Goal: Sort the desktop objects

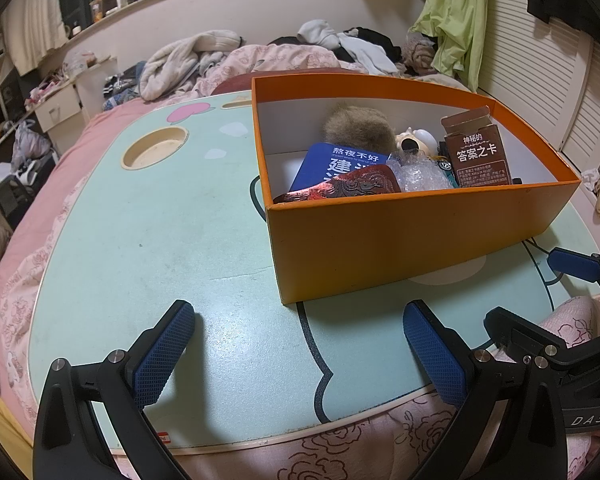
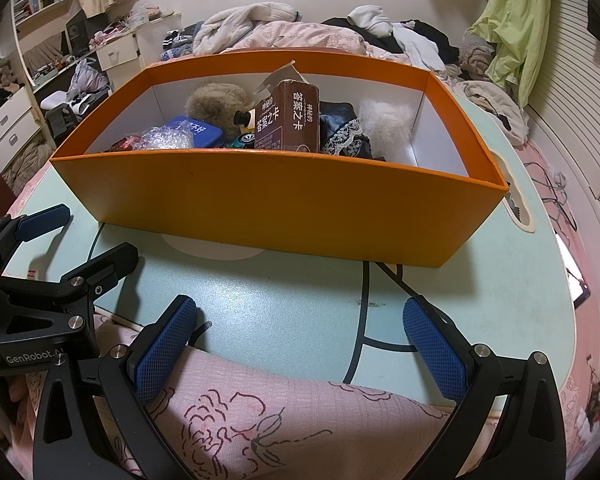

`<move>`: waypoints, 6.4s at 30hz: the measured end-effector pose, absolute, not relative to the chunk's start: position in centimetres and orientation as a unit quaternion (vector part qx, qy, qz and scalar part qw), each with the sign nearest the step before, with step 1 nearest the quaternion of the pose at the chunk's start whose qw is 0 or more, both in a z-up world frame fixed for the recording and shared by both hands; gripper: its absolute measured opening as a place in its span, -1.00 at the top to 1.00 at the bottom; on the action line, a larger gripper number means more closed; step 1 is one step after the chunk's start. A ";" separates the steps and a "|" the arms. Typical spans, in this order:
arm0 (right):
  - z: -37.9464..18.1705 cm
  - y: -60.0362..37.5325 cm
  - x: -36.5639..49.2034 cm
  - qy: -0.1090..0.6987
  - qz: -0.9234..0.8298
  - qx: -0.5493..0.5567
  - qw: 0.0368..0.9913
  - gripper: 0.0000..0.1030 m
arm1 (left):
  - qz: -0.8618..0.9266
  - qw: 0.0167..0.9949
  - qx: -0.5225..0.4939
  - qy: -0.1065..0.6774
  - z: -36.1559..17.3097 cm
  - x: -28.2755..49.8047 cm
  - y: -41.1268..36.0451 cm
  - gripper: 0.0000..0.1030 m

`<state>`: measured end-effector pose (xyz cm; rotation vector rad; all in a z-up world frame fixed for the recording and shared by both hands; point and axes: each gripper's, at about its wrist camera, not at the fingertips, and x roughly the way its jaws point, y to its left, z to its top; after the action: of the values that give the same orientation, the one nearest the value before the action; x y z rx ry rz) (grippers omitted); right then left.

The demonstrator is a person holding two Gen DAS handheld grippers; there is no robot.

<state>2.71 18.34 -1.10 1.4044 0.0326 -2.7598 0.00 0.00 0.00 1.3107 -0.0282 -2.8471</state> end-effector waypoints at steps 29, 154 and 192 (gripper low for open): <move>-1.1 18.3 2.7 0.010 -0.891 0.454 0.022 -0.99 | -0.908 0.003 0.418 -0.009 0.0 0.0 0.0 -1.00; -1.5 20.3 3.6 0.017 -0.902 0.430 0.039 -0.95 | -0.838 -0.204 0.505 -0.028 5.3 -8.2 6.4 0.25; -1.3 20.2 3.6 0.016 -0.902 0.430 0.038 -0.97 | -0.892 -0.223 0.379 0.104 2.6 0.3 -1.9 -0.62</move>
<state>3.60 20.20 -1.33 1.3196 0.0493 -2.7660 0.31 -1.94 2.58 1.3955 0.3831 -3.2861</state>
